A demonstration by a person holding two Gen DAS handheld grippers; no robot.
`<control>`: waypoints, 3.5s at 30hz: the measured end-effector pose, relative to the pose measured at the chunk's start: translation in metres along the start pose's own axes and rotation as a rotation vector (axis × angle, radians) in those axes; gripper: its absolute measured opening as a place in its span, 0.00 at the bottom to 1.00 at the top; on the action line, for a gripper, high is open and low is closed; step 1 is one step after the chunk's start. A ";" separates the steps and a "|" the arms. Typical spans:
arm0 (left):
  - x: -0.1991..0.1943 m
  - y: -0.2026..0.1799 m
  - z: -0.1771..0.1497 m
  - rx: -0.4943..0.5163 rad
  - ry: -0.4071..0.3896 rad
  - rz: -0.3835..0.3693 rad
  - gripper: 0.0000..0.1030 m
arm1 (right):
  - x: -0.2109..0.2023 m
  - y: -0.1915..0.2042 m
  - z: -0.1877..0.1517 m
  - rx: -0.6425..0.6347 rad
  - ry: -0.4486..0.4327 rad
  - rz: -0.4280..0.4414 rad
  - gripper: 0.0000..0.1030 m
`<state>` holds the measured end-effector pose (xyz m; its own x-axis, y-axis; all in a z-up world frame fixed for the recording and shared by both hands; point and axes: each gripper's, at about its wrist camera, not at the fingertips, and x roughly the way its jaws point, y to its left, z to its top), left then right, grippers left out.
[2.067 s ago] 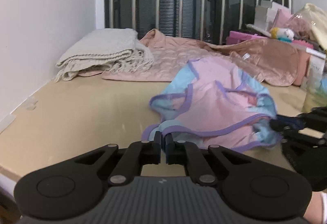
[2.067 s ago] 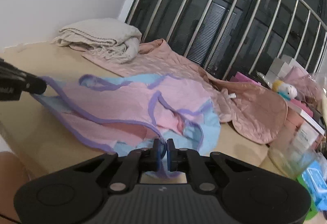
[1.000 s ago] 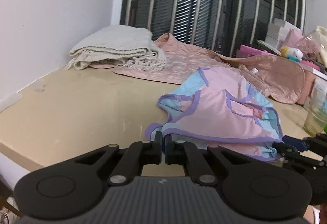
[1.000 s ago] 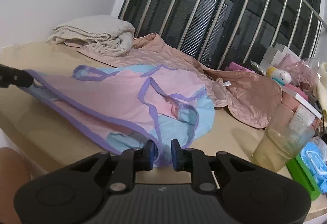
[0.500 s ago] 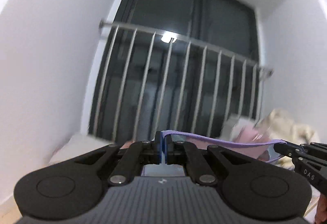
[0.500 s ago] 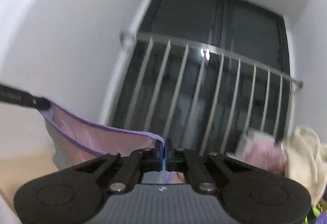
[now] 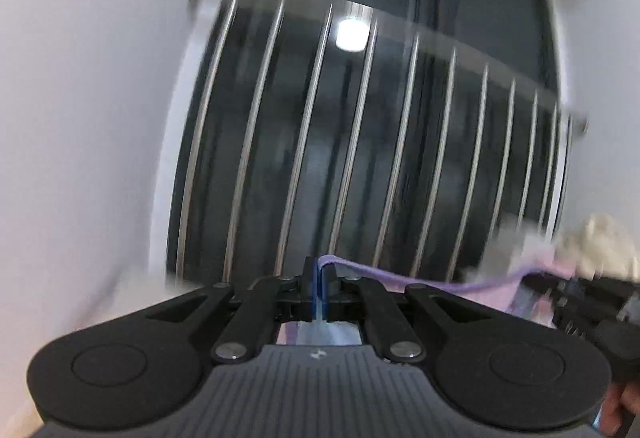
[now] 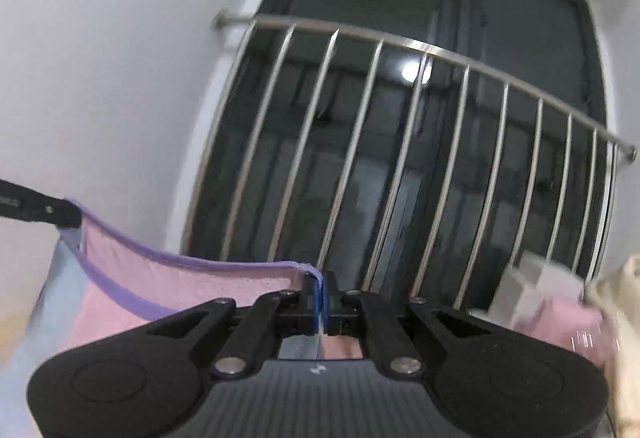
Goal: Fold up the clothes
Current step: 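Lift the garment by its edges with both grippers and shake it out, then lower the garment onto the bed and open both grippers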
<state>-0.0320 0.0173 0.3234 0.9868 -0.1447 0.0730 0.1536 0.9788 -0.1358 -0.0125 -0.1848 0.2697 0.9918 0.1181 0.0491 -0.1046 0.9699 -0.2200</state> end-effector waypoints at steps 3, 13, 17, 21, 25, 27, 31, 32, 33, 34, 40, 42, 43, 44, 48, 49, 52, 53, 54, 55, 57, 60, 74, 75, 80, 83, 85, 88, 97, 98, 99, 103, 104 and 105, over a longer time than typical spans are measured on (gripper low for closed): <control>-0.056 -0.027 0.046 0.106 -0.241 0.010 0.01 | -0.038 -0.005 0.052 -0.001 -0.269 -0.071 0.01; -0.019 0.021 -0.133 0.149 0.361 0.029 0.02 | -0.040 0.017 -0.070 -0.099 0.104 0.074 0.02; -0.032 0.047 -0.252 0.062 0.647 0.014 0.02 | -0.040 0.042 -0.192 -0.111 0.416 0.179 0.02; -0.073 0.066 -0.300 -0.011 0.754 -0.035 0.49 | -0.082 0.048 -0.241 -0.064 0.540 0.254 0.02; -0.115 0.078 -0.284 -0.057 0.718 -0.078 0.64 | -0.122 0.033 -0.238 -0.045 0.579 0.340 0.41; -0.099 0.082 -0.277 -0.113 0.722 -0.071 0.68 | -0.130 0.023 -0.225 0.033 0.548 0.391 0.42; -0.061 0.060 -0.285 -0.089 0.705 -0.053 0.68 | -0.103 0.025 -0.213 0.110 0.479 0.394 0.40; -0.052 0.052 -0.290 -0.072 0.711 -0.042 0.64 | -0.090 0.028 -0.221 0.107 0.504 0.365 0.37; -0.047 0.044 -0.294 -0.054 0.728 -0.025 0.51 | -0.076 0.031 -0.229 0.102 0.534 0.337 0.34; -0.043 0.038 -0.299 -0.036 0.745 -0.015 0.39 | -0.062 0.033 -0.237 0.098 0.563 0.309 0.23; -0.057 0.035 -0.308 -0.031 0.782 0.000 0.07 | -0.060 0.034 -0.265 0.197 0.640 0.374 0.17; -0.070 0.036 -0.307 -0.043 0.784 -0.004 0.07 | -0.075 0.028 -0.268 0.213 0.637 0.361 0.17; -0.080 0.034 -0.307 -0.052 0.787 -0.016 0.07 | -0.082 0.025 -0.267 0.221 0.649 0.353 0.17; -0.090 0.030 -0.306 -0.059 0.795 -0.034 0.07 | -0.089 0.022 -0.267 0.224 0.661 0.342 0.14; -0.122 0.017 -0.299 -0.122 0.859 -0.148 0.09 | -0.127 0.013 -0.253 0.186 0.750 0.303 0.15; -0.124 0.018 -0.294 -0.150 0.863 -0.172 0.11 | -0.136 0.010 -0.247 0.173 0.747 0.295 0.18; -0.100 0.031 -0.270 -0.174 0.785 -0.142 0.33 | -0.145 0.002 -0.226 0.182 0.657 0.311 0.40; -0.086 0.036 -0.265 -0.158 0.758 -0.121 0.39 | -0.139 0.003 -0.223 0.182 0.626 0.319 0.43; -0.066 0.041 -0.264 -0.135 0.742 -0.090 0.39 | -0.132 0.004 -0.220 0.181 0.596 0.328 0.43; -0.043 0.044 -0.265 -0.108 0.742 -0.048 0.39 | -0.119 0.009 -0.221 0.176 0.592 0.331 0.43; -0.002 0.046 -0.271 -0.053 0.758 0.024 0.39 | -0.088 0.027 -0.228 0.148 0.616 0.346 0.42; 0.051 0.050 -0.274 -0.039 0.746 0.096 0.41 | -0.058 0.051 -0.239 0.111 0.639 0.373 0.34; 0.132 0.094 -0.301 -0.242 0.820 0.210 0.02 | -0.073 0.051 -0.252 0.108 0.706 0.410 0.34; 0.115 0.103 -0.297 -0.243 0.802 0.221 0.02 | -0.075 0.045 -0.253 0.107 0.712 0.408 0.34; -0.002 0.142 -0.273 -0.271 0.707 0.277 0.02 | -0.075 0.015 -0.255 0.104 0.752 0.396 0.34; -0.077 0.154 -0.262 -0.345 0.655 0.310 0.02 | -0.065 0.004 -0.256 0.102 0.766 0.387 0.34; -0.123 0.148 -0.263 -0.369 0.644 0.340 0.02 | -0.056 0.004 -0.257 0.081 0.767 0.375 0.34; -0.161 0.135 -0.267 -0.419 0.689 0.320 0.03 | -0.033 0.007 -0.258 0.057 0.760 0.392 0.36; -0.160 0.139 -0.262 -0.377 0.647 0.354 0.39 | 0.001 0.027 -0.199 0.027 0.689 0.399 0.43; -0.155 0.143 -0.265 -0.402 0.651 0.334 0.39 | 0.001 0.035 -0.187 0.051 0.668 0.469 0.43; -0.150 0.144 -0.267 -0.413 0.652 0.318 0.39 | 0.004 0.048 -0.177 0.053 0.649 0.533 0.43; -0.140 0.131 -0.277 -0.367 0.643 0.308 0.25 | 0.045 0.130 -0.146 0.050 0.653 0.720 0.46; -0.140 0.126 -0.279 -0.354 0.643 0.310 0.11 | 0.061 0.154 -0.142 0.069 0.684 0.754 0.46; -0.139 0.119 -0.281 -0.343 0.645 0.308 0.05 | 0.078 0.178 -0.139 0.087 0.714 0.787 0.46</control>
<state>-0.1363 0.1133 0.0190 0.8064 -0.0326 -0.5905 -0.2279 0.9042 -0.3611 0.0560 -0.0327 0.0992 0.4532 0.5934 -0.6652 -0.7118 0.6901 0.1308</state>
